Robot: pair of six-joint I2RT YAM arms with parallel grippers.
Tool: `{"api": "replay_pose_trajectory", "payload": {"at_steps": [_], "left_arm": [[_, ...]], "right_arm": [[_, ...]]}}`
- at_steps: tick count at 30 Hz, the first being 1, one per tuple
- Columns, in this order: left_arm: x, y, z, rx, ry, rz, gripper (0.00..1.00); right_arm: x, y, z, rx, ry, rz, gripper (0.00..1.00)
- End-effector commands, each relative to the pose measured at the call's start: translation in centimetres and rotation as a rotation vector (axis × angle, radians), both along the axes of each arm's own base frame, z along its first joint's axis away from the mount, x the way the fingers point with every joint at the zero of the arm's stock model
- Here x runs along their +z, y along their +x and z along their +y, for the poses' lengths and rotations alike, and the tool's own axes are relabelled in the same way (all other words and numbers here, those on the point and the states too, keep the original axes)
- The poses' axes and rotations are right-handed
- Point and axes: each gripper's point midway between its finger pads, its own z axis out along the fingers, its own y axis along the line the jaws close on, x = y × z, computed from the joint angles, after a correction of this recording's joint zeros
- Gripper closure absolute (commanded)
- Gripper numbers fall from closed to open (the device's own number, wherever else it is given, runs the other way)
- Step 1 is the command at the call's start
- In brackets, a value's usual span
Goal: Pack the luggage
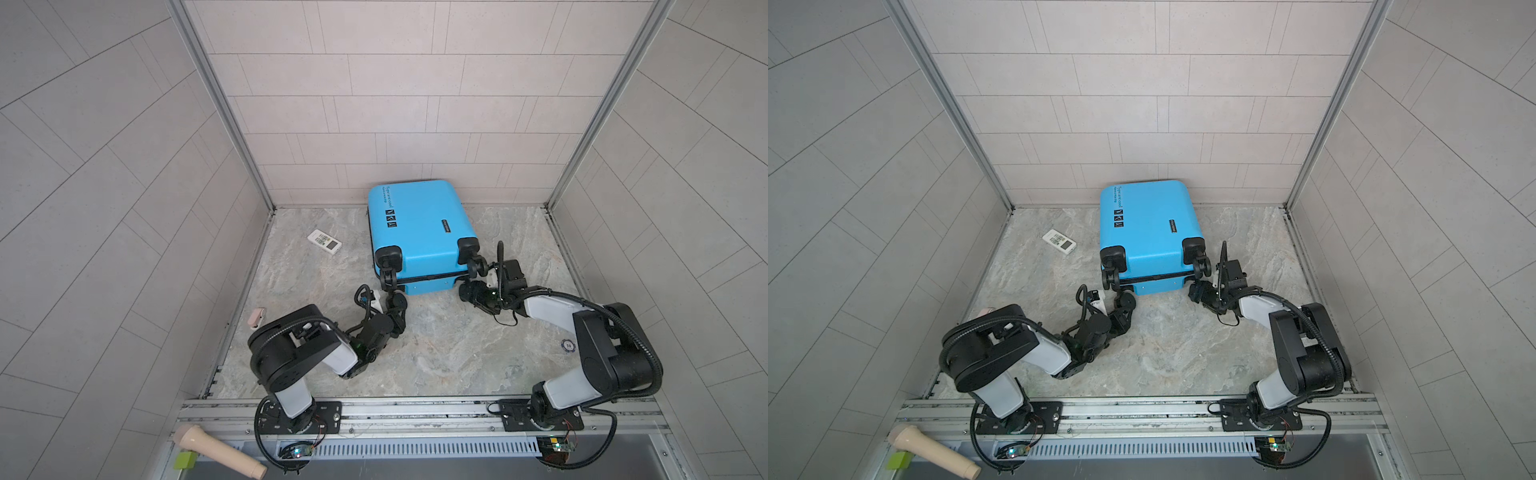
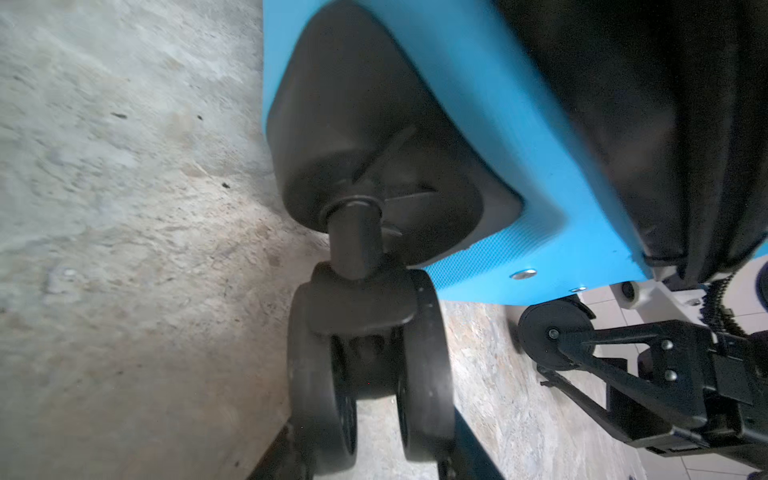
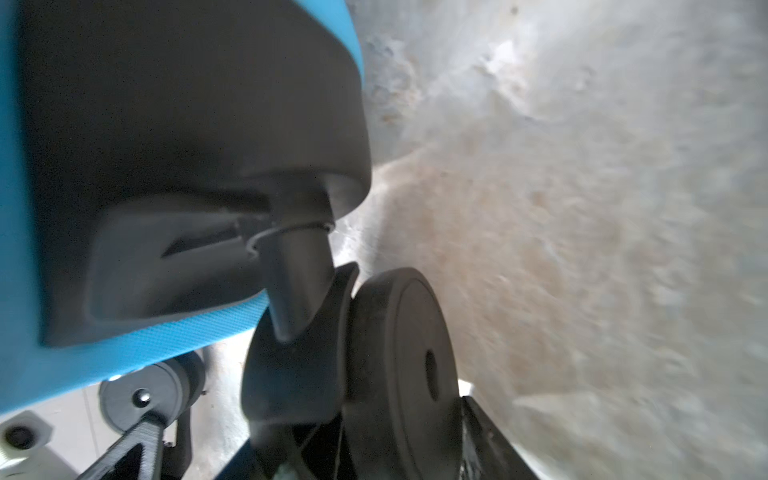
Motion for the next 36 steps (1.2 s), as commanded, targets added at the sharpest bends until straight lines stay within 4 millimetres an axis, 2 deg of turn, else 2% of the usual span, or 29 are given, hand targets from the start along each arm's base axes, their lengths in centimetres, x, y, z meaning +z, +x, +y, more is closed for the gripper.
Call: {"api": "replay_pose_trajectory", "payload": {"at_steps": [1,3,6,9,12,13,17,19,25,28,31,34,36], "left_arm": [[0.8,-0.5,-1.0,-0.037,-0.146,-0.019,0.61],[-0.4,-0.5,-0.7,-0.021,-0.158,0.027,0.62],[-0.6,-0.6,-0.3,-0.012,-0.149,0.030,0.60],[-0.4,-0.7,0.9,0.028,-0.134,0.014,0.49],[-0.6,-0.9,1.8,0.051,-0.121,0.017,0.38],[-0.9,-1.0,1.9,0.050,-0.118,0.023,0.36],[-1.9,-1.6,3.0,0.073,-0.105,0.053,0.31],[-2.1,-2.0,4.0,0.097,-0.091,0.055,0.31],[-1.3,-2.6,6.5,0.146,-0.048,0.013,0.32],[-0.9,-2.6,6.7,0.138,0.001,0.006,0.33],[-0.2,-2.3,5.9,0.096,0.104,0.013,0.34],[1.7,-2.2,5.6,0.038,0.257,0.036,0.35],[3.0,-2.4,6.4,0.035,0.341,0.014,0.35]], "right_arm": [[-2.4,-1.8,0.2,-0.033,0.046,0.097,0.55],[-2.8,-2.0,-0.1,-0.040,0.046,0.107,0.55],[-3.5,-2.5,-0.8,-0.059,0.061,0.126,0.56],[-4.3,-2.7,-1.3,-0.081,0.105,0.141,0.62],[-5.2,-2.8,-1.7,-0.113,0.163,0.167,0.62],[-5.5,-3.0,-1.7,-0.119,0.179,0.179,0.58],[-6.4,-3.5,-2.2,-0.142,0.188,0.206,0.33],[-6.4,-3.8,-2.6,-0.157,0.185,0.210,0.27],[-5.3,-5.0,-4.5,-0.174,0.121,0.217,0.23],[-4.1,-5.8,-5.6,-0.165,0.040,0.212,0.17],[-2.3,-6.3,-6.5,-0.153,-0.032,0.187,0.14],[-0.3,-6.6,-7.1,-0.135,-0.093,0.152,0.13],[0.8,-6.9,-7.5,-0.119,-0.131,0.136,0.13]]}}
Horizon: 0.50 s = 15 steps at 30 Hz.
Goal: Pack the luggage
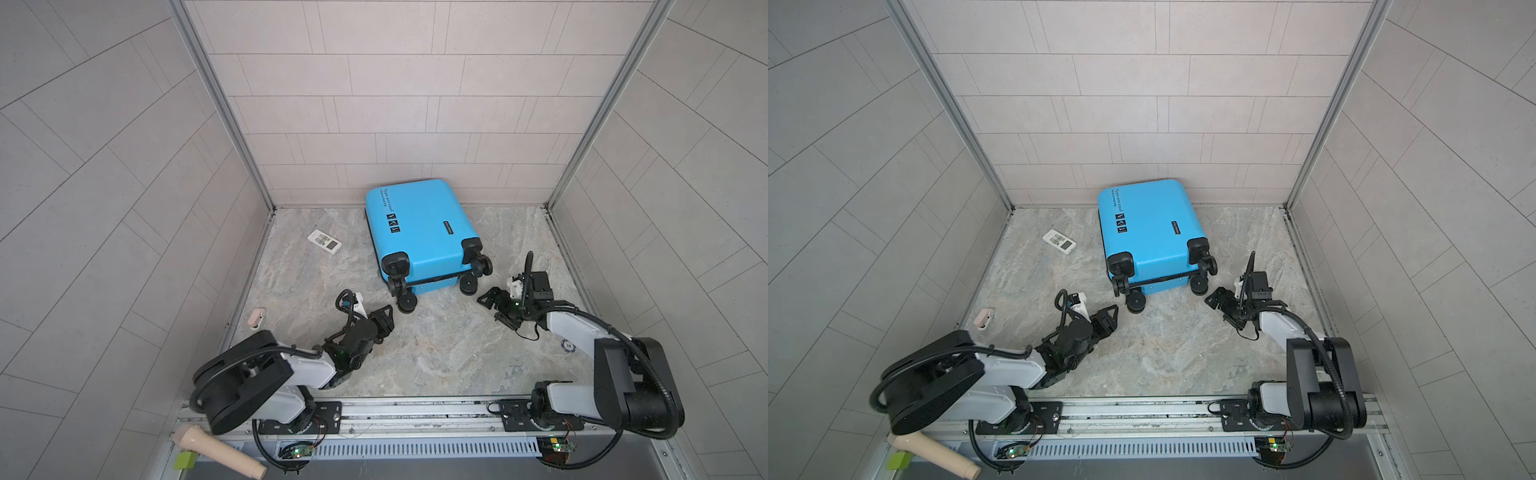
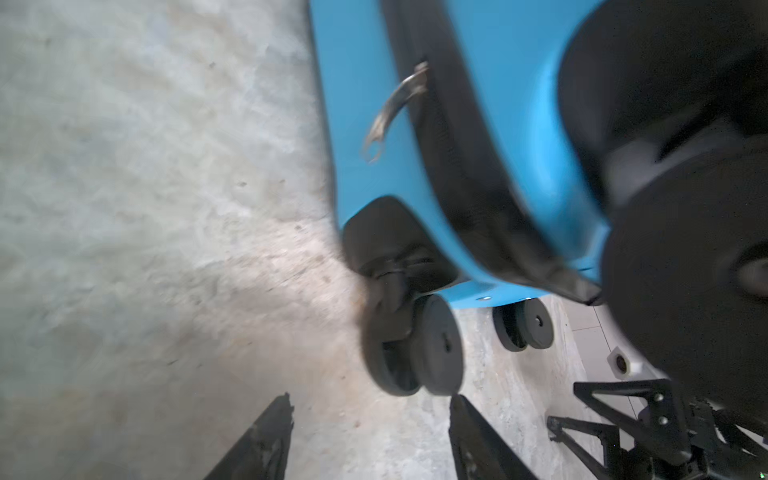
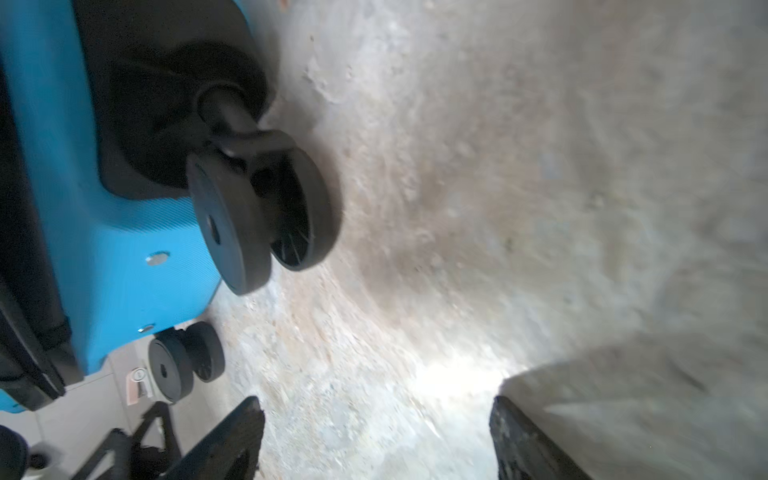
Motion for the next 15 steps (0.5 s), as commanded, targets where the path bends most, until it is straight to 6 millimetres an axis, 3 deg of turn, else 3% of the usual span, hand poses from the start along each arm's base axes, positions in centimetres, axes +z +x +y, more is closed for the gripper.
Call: {"api": "replay_pose_trajectory", "payload": {"at_steps": [1,4,8,10,15], "left_arm": [[-1.3,-1.2,2.7,-0.011,0.291,0.055,0.36],[0.8,-0.9,4.2,0.048,0.293,-0.018,0.36],[3.2,-0.9,5.2,0.051,0.311,-0.069,0.36],[5.4,-0.6,4.6,0.018,0.323,-0.112,0.36],[7.6,0.1,3.2,-0.071,0.333,-0.141,0.37]], "right_arm": [[0.7,-2.3,-1.5,0.030,-0.133,0.061,0.14],[2.1,-2.8,-1.6,0.052,-0.176,0.035,0.15],[6.5,-2.4,-0.5,0.103,-0.239,-0.087,0.15],[8.6,-2.4,0.5,0.140,-0.273,-0.162,0.13],[13.2,-2.4,3.0,0.225,-0.336,-0.299,0.10]]}}
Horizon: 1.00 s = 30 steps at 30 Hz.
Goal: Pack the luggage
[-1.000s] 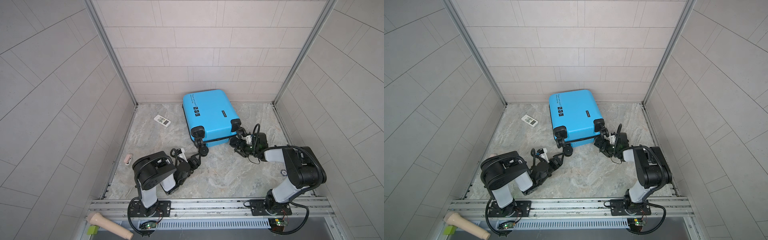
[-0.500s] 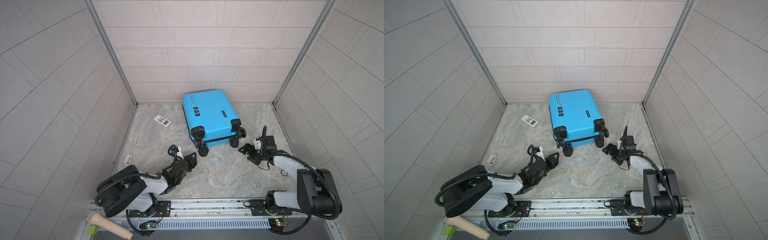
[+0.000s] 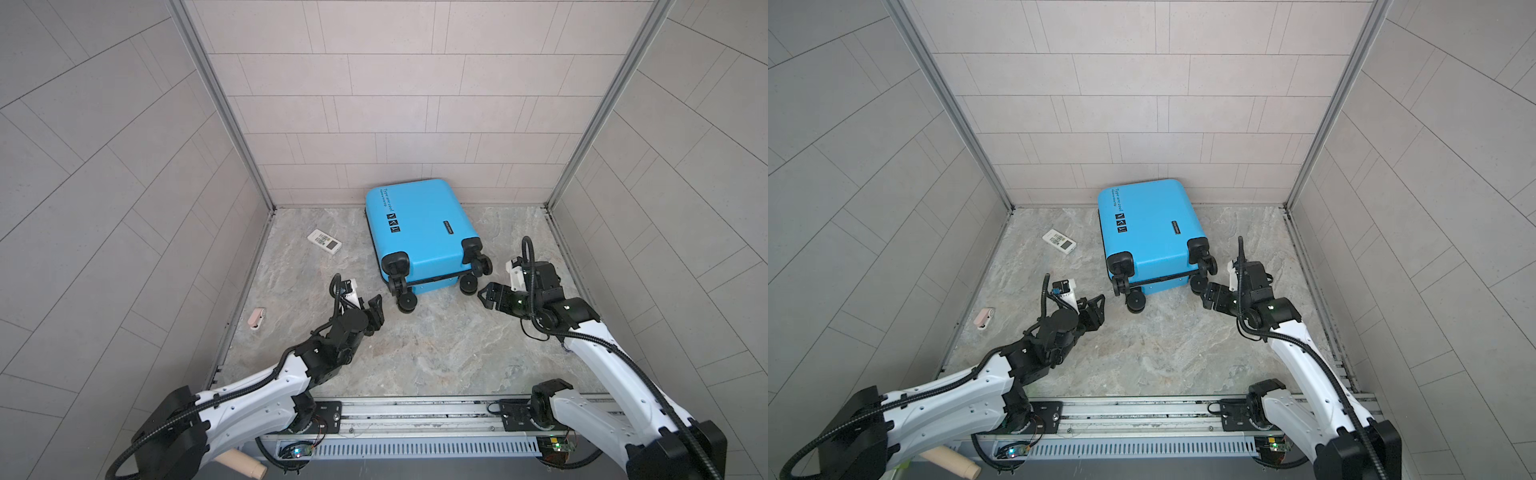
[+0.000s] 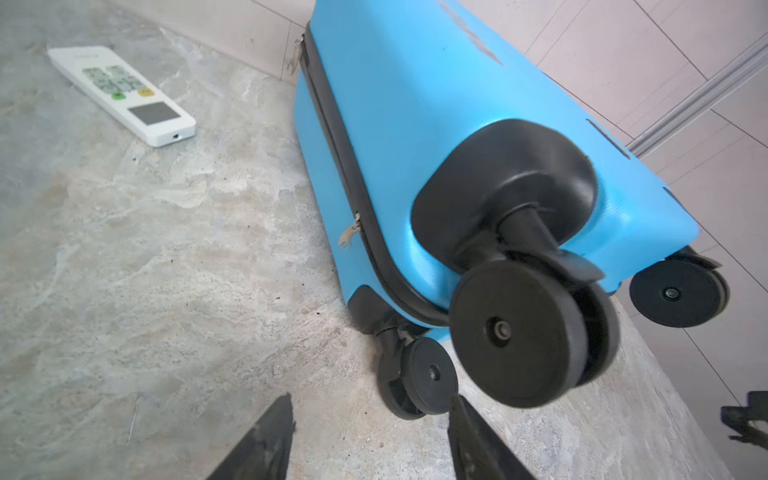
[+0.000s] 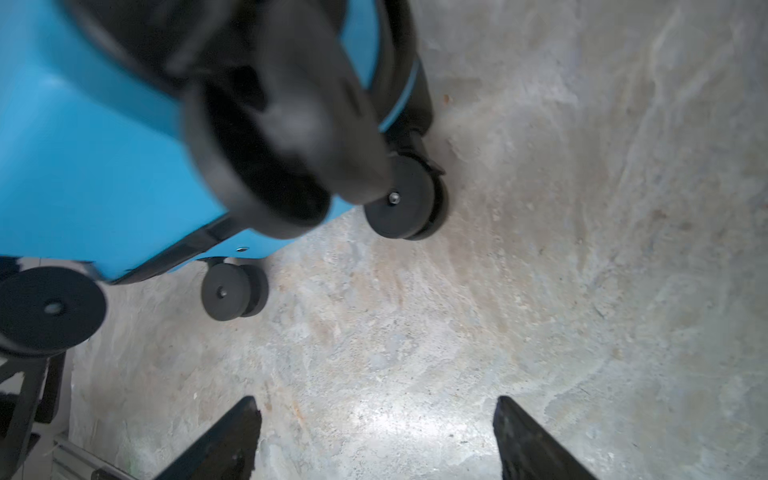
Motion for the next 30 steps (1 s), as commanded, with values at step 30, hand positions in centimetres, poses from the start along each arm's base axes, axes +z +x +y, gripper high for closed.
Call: {"api": "replay_pose_trajectory", "payload": {"at_steps": [30], "left_arm": [[3.0,5.7,-7.9,-0.252,0.074,0.016,0.46]], "right_arm": [[4.2,2.2,10.7,0.345,-0.172,-0.037,0.10]]}}
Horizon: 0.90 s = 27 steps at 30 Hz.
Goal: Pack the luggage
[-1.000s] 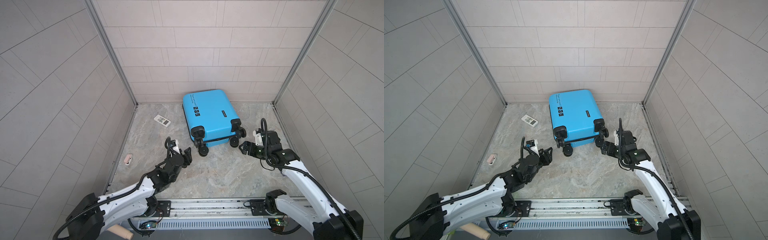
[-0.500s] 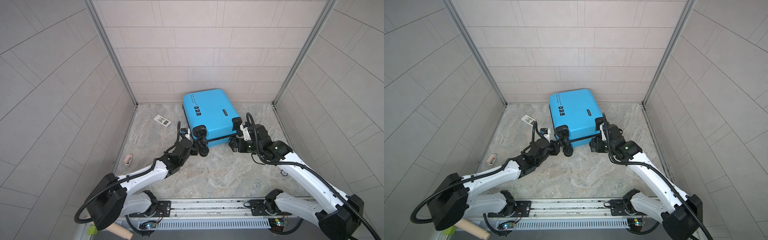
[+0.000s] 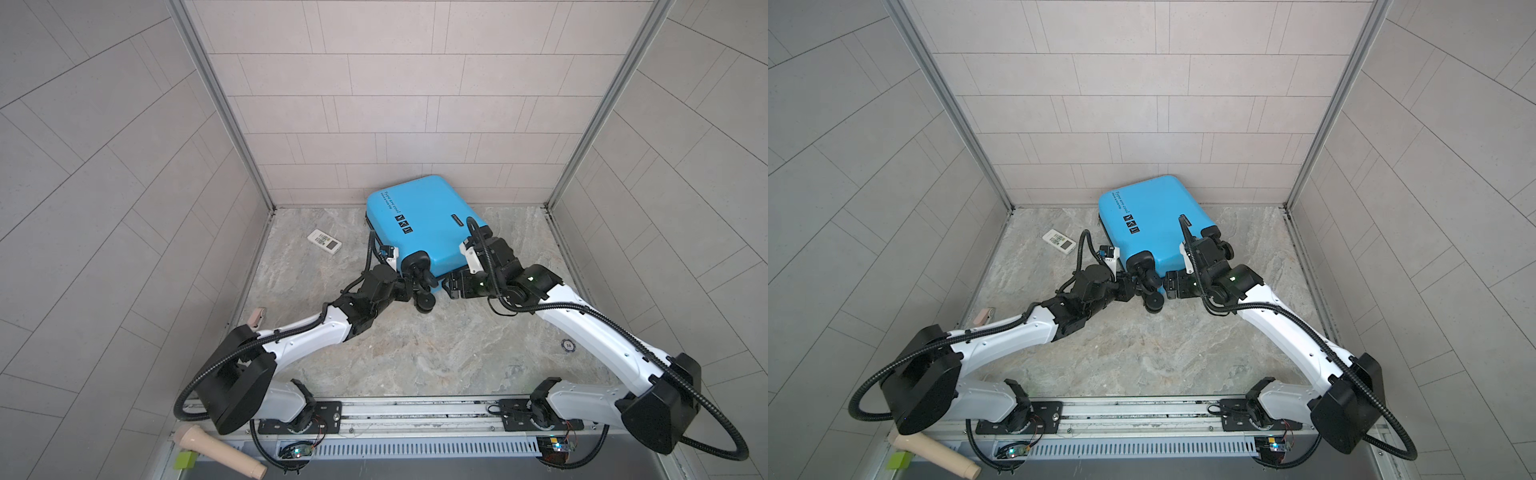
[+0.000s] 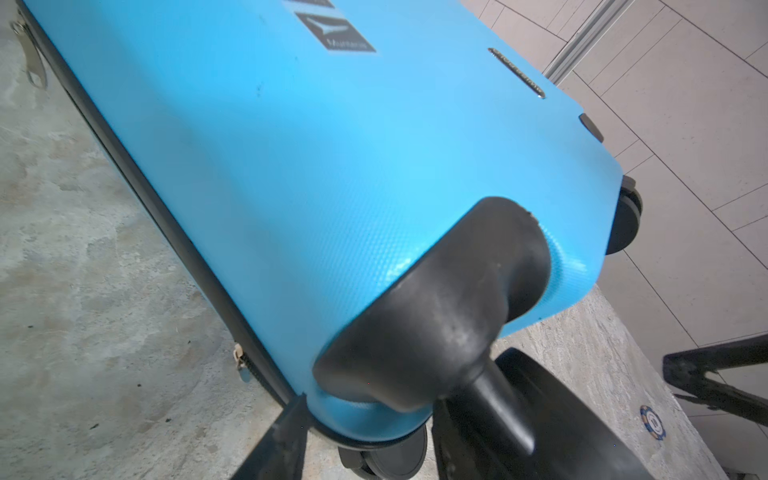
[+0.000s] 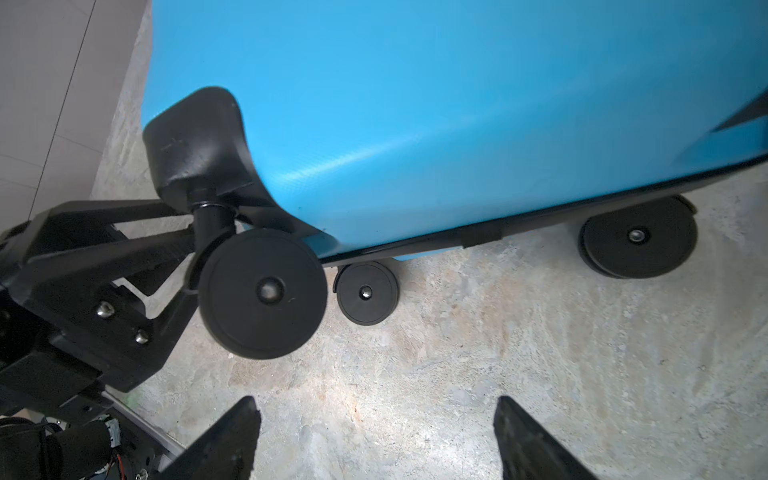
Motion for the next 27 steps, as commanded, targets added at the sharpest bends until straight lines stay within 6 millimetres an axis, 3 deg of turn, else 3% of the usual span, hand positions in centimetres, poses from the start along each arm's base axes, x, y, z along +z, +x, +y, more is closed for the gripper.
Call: {"api": "replay_pose_trajectory", "payload": {"at_steps": [1,7,14,19,23,27], "left_arm": [[1.2,-0.5,2.7,0.046,0.017,-0.036,0.45],[-0.6,-1.6,8.9,0.161,0.048,0.004,0.27],[-2.0,-2.4,12.9,0.264,-0.013,0.003,0.19],[-3.0,-2.4,13.2,0.260,-0.032,0.007,0.18],[-3.4,-2.3,12.3,0.215,-0.061,-0.018,0.18],[-2.6,-1.7,11.0,0.150,-0.103,-0.099,0.18]], "right_arm": [[0.6,-0.2,1.1,0.066,-0.052,-0.020,0.10],[0.0,0.0,3.9,0.146,-0.136,-0.008,0.09],[-1.3,0.7,7.3,0.182,-0.189,0.017,0.09],[-3.1,1.6,8.3,0.162,-0.204,0.064,0.17],[-4.4,1.9,8.7,0.156,-0.221,0.094,0.26],[-4.7,2.2,8.9,0.147,-0.232,0.103,0.44]]}}
